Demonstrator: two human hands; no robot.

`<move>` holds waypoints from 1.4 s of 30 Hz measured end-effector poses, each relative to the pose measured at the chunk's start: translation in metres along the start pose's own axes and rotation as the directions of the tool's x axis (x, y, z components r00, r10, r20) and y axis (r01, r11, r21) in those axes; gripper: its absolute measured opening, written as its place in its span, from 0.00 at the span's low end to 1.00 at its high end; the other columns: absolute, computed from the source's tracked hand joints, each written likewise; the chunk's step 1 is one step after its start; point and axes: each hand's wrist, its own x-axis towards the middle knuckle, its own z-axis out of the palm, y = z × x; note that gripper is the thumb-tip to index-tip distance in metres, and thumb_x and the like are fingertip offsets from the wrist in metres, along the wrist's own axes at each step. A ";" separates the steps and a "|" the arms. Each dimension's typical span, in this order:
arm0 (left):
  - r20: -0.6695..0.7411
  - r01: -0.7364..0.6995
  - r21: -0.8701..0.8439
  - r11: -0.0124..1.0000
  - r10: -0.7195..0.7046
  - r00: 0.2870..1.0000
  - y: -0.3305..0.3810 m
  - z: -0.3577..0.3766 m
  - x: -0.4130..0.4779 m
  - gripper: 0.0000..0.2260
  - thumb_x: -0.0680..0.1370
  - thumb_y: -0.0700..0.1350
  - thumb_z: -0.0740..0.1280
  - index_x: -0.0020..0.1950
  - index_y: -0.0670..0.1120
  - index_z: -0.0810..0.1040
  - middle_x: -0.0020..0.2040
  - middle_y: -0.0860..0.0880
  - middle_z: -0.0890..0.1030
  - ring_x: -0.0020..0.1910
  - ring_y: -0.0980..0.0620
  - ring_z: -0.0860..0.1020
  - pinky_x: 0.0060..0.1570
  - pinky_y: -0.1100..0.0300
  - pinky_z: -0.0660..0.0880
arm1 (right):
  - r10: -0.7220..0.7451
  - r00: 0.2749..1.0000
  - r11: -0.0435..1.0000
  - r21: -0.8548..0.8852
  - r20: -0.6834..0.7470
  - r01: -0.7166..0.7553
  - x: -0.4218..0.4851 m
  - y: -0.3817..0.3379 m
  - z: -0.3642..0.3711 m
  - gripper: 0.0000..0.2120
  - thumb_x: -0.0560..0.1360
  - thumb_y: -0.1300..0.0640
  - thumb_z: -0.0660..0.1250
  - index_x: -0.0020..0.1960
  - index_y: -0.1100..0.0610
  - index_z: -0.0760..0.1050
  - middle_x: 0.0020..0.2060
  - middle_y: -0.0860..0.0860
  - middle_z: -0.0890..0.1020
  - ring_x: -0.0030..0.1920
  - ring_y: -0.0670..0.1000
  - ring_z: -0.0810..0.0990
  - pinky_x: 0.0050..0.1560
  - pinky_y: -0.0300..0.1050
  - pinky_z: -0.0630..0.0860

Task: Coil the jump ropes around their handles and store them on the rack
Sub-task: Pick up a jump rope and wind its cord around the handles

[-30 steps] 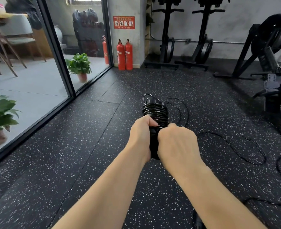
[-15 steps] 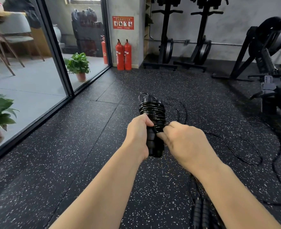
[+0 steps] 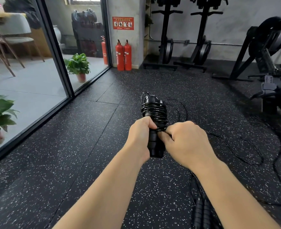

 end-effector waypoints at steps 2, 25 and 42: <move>-0.016 -0.002 -0.015 1.000 0.002 1.000 0.000 0.001 0.000 0.10 0.68 0.38 0.59 0.46 0.43 0.75 0.38 0.43 0.77 0.32 0.47 0.72 0.37 0.55 0.71 | 0.025 0.999 1.000 0.019 -0.021 -0.024 0.000 -0.003 0.001 0.17 0.78 0.47 0.59 0.33 0.54 0.68 0.31 0.49 0.73 0.36 0.56 0.74 0.34 0.45 0.66; -0.067 -0.028 0.096 0.995 0.034 0.997 0.004 0.000 -0.003 0.06 0.70 0.35 0.58 0.35 0.42 0.71 0.29 0.45 0.72 0.29 0.47 0.70 0.40 0.53 0.72 | -0.082 0.996 0.974 0.211 -0.032 0.087 0.002 0.001 -0.006 0.06 0.74 0.54 0.69 0.46 0.56 0.82 0.41 0.49 0.79 0.43 0.52 0.76 0.46 0.52 0.74; -0.035 0.031 0.007 1.000 -0.031 0.999 -0.001 -0.004 -0.002 0.07 0.69 0.37 0.58 0.44 0.43 0.74 0.36 0.44 0.76 0.31 0.46 0.73 0.37 0.55 0.74 | -0.134 0.991 0.990 0.033 0.010 0.134 -0.004 0.000 -0.012 0.13 0.76 0.46 0.63 0.54 0.53 0.76 0.45 0.47 0.75 0.45 0.51 0.76 0.45 0.46 0.72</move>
